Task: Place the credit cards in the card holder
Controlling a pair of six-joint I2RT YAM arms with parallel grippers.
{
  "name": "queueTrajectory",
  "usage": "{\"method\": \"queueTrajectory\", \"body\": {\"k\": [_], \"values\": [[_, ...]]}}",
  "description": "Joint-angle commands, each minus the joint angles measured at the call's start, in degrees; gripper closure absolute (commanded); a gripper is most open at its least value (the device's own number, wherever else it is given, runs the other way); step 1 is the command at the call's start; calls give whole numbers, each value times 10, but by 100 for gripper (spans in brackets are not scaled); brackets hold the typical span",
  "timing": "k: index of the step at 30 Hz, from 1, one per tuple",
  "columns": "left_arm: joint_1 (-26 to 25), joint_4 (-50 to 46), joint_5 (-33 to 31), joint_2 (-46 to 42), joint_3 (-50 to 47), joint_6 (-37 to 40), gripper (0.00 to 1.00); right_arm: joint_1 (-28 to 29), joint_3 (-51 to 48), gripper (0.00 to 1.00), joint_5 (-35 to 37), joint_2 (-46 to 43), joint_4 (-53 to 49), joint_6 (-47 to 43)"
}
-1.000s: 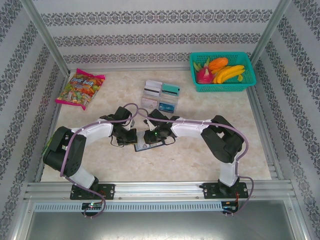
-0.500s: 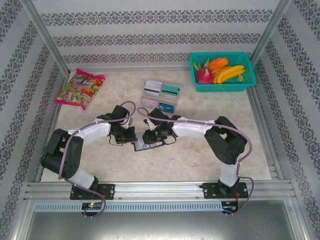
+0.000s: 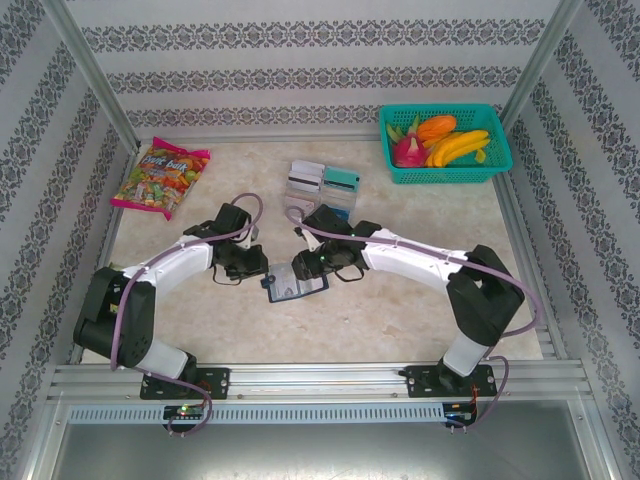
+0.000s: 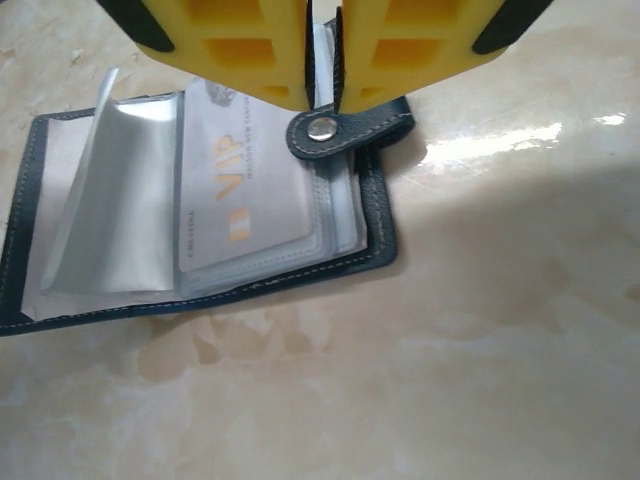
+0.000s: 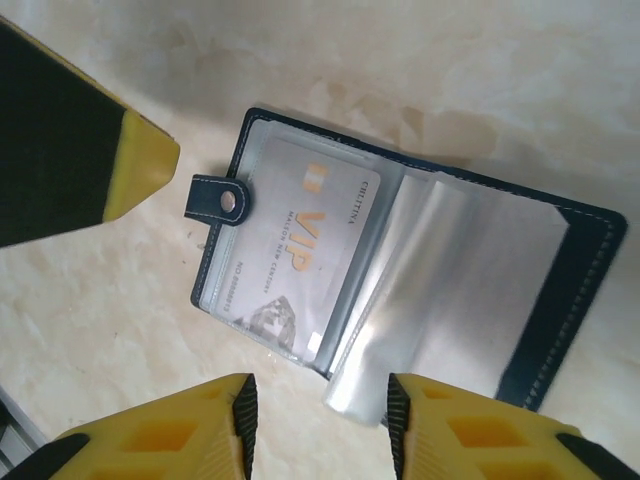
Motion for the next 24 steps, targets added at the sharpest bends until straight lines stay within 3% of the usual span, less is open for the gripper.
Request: {"method": "queueTrajectory", "body": {"k": [1,5,10,19,24], "values": [[12,1,0,-6,-12,-15,78,22,30,57,30,-7,-40,-27],[13,29,20,-6,-39,-33,65,35,36,56,42,21,-32,-22],[13,34,17,-1,-52,-31,57,43,42,55,-13,60,18,4],[13,13,-20,-1,-53,-15,55,56,88,54,27,123,-2,6],[14,12,-39,29,-56,-37,59,80,104,41,97,142,-21,-14]]}}
